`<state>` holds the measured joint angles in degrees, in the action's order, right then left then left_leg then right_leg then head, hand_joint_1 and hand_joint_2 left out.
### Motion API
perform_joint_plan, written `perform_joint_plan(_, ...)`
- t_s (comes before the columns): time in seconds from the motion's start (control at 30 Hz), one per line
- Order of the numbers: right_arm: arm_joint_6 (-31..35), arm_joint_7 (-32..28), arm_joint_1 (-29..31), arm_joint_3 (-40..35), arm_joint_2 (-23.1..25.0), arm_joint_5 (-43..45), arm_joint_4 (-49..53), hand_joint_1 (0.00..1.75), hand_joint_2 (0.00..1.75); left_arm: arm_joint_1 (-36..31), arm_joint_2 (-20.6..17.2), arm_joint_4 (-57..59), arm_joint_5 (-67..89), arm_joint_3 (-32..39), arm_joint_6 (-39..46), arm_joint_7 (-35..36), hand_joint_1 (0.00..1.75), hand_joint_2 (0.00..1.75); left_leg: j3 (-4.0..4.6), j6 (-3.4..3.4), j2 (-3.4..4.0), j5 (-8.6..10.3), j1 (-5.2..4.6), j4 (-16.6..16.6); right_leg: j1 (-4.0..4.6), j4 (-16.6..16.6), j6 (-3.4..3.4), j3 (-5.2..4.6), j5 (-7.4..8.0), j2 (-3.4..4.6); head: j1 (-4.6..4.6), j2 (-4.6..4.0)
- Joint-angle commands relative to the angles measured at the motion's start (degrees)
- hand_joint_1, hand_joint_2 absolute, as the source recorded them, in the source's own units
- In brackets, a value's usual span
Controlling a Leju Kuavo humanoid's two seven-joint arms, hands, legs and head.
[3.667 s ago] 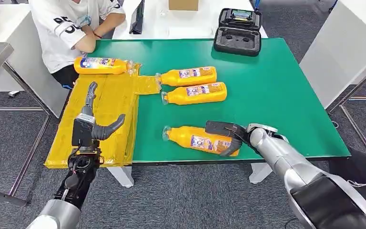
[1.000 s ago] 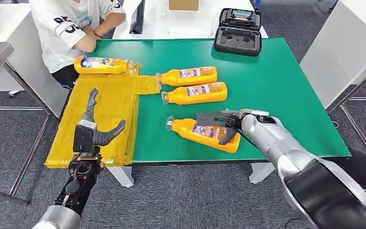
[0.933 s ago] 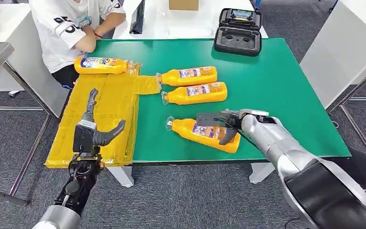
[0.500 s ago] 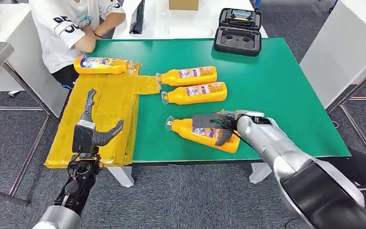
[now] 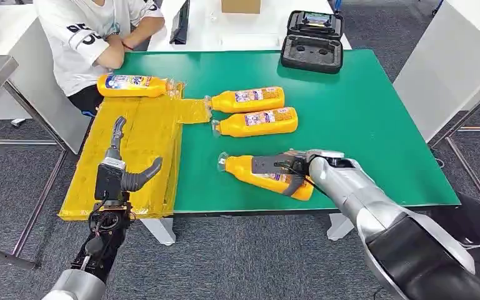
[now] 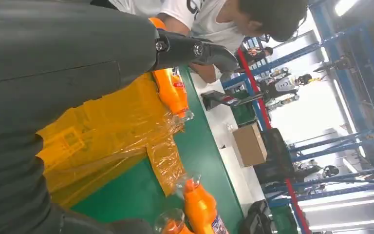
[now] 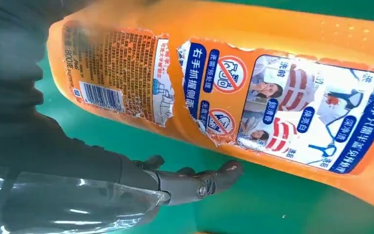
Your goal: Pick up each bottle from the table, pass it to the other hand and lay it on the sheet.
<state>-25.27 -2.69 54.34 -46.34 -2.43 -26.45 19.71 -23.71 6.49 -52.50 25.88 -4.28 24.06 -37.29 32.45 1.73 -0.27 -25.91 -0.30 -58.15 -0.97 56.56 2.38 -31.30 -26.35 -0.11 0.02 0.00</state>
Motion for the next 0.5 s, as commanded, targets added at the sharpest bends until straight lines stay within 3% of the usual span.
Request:
perform_joint_plan(0.03, -0.5, 1.6, 2.1, -2.3, 0.3, -0.6, -3.1, 0.00, 1.75, -1.5, -0.2, 3.5, 0.1, 1.1, -0.4, 0.3, 0.00, 1.75, 0.09, -0.11, 0.04, 0.03, 0.06, 0.0, 0.07, 0.0, -0.11, -0.09, 0.04, 0.02, 0.00, 0.00)
perform_joint_plan(0.5, -0.1, 3.7, 2.8, -3.5, 0.5, -2.3, -3.4, 0.00, 1.75, -0.4, -0.1, 3.0, -0.1, 1.4, -0.3, 0.4, 0.00, 1.75, 0.08, -0.08, 0.05, 0.01, 0.02, 0.0, 0.02, 0.0, -0.07, -0.10, 0.02, 0.04, 0.00, 0.00)
